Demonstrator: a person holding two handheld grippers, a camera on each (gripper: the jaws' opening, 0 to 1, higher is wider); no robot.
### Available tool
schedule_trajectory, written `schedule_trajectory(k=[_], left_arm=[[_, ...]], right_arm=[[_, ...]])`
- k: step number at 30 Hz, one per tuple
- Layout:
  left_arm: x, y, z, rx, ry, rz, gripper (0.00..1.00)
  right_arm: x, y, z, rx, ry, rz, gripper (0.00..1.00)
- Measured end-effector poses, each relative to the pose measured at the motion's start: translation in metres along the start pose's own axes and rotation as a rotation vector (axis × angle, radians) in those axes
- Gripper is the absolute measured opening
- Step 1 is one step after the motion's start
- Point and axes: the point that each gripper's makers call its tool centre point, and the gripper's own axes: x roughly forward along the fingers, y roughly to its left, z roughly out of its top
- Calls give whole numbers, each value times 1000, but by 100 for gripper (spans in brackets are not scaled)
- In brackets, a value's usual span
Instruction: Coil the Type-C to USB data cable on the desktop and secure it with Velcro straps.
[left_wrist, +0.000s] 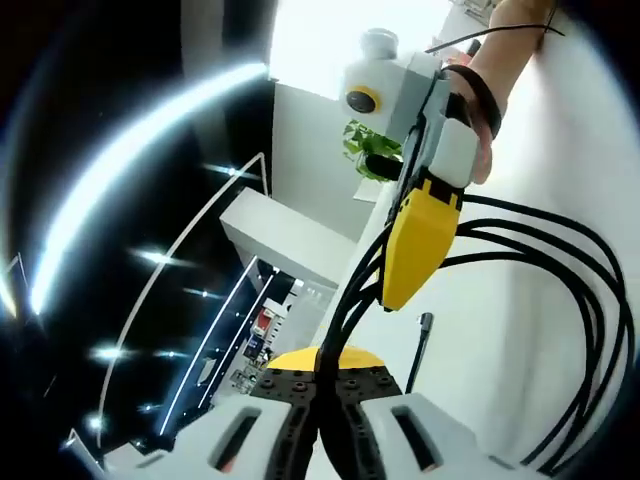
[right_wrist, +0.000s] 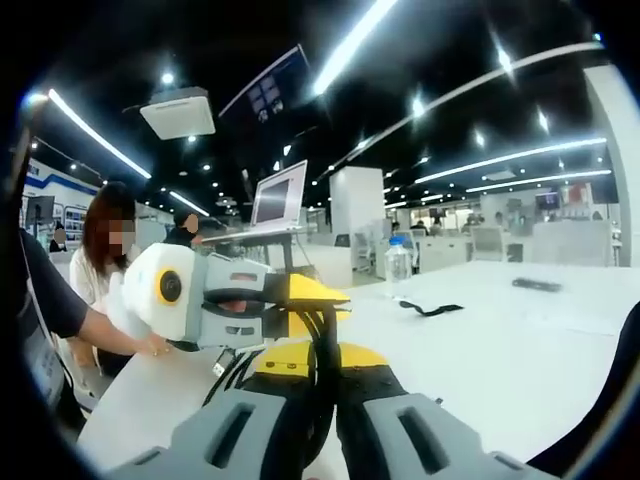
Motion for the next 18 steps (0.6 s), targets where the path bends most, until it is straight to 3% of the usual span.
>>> schedule_trajectory(k=[18], left_arm=[[3,-1,-1,35,-7,17,7]], right_arm=[[-4,8,1,66,14,72,3]])
